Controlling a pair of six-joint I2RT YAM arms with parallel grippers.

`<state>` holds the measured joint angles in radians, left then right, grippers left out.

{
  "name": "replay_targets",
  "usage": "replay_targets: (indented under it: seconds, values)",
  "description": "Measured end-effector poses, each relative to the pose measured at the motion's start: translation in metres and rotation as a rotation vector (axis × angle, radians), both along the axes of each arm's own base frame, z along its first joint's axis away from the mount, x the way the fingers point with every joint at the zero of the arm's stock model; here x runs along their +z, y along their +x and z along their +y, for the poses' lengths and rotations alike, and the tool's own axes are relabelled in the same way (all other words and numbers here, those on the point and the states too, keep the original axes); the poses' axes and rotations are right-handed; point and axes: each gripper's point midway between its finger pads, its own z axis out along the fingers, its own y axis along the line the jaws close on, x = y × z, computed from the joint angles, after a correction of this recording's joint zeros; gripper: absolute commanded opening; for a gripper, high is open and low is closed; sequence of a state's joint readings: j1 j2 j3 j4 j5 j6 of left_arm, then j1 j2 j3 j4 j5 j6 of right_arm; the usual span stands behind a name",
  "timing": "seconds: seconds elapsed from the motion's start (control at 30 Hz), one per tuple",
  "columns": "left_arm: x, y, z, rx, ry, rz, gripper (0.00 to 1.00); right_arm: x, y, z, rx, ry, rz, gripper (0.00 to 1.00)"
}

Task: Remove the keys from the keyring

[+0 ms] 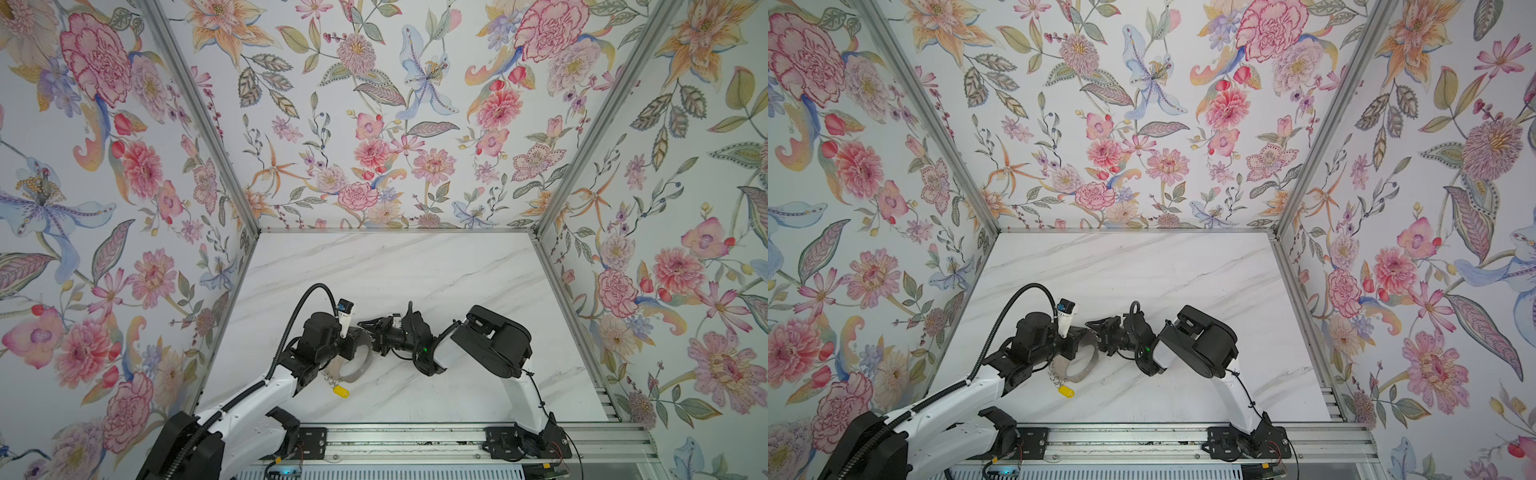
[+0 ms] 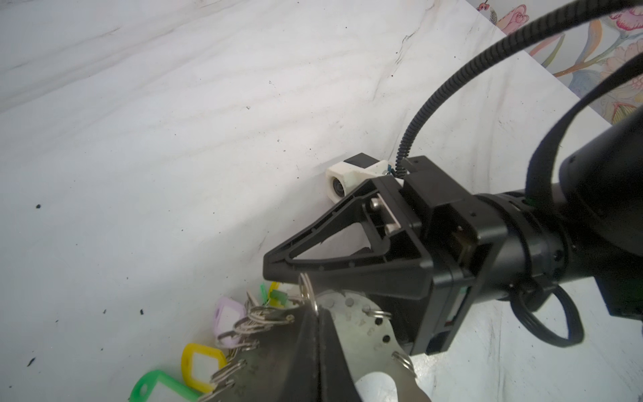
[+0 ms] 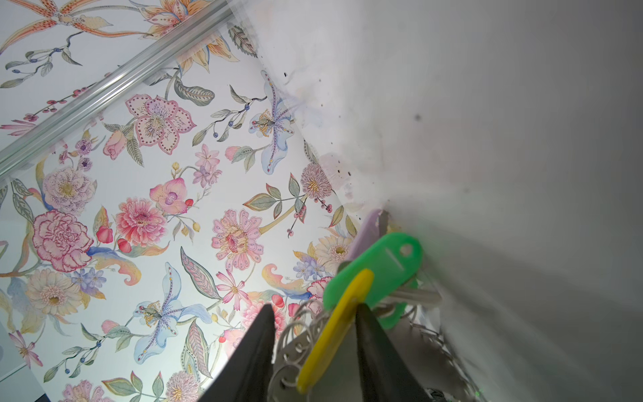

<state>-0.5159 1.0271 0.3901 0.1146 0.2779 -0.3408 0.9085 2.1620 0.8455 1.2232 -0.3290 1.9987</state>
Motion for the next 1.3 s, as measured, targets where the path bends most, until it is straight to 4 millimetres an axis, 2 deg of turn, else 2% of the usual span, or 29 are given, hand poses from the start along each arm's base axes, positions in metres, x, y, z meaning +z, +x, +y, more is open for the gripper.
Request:
replay_targets:
  seconds: [0.27, 0.43, 0.53, 0.67, 0.77, 1.03, 1.17, 1.3]
  values:
    - [0.002, 0.001, -0.002, -0.006, -0.008, -0.007, 0.00, 0.002, 0.023, -0.015, -0.018, -0.042, -0.058, 0.28]
    - [-0.001, 0.001, -0.002, -0.006, -0.005, -0.001, 0.00, 0.012, 0.026, -0.018, -0.005, -0.049, -0.100, 0.18]
    - [-0.001, 0.002, -0.002, -0.006, -0.005, -0.002, 0.00, 0.019, 0.027, -0.019, 0.000, -0.044, -0.119, 0.16]
    - [-0.001, 0.002, -0.002, -0.006, -0.005, -0.001, 0.00, 0.024, 0.026, -0.021, 0.012, -0.040, -0.134, 0.27]
    - [-0.001, 0.002, -0.002, -0.006, -0.004, 0.000, 0.00, 0.019, 0.018, -0.023, 0.028, -0.053, -0.129, 0.34]
    - [0.000, 0.002, -0.002, -0.005, -0.006, -0.005, 0.00, -0.005, -0.025, -0.024, 0.093, -0.096, -0.063, 0.55]
    - [0.004, 0.004, -0.004, -0.010, -0.019, -0.019, 0.00, 0.000, -0.033, -0.016, 0.110, -0.080, -0.058, 0.58]
    - [0.005, 0.005, -0.003, -0.013, -0.012, -0.030, 0.00, 0.002, -0.025, -0.011, 0.095, -0.058, -0.053, 0.58]
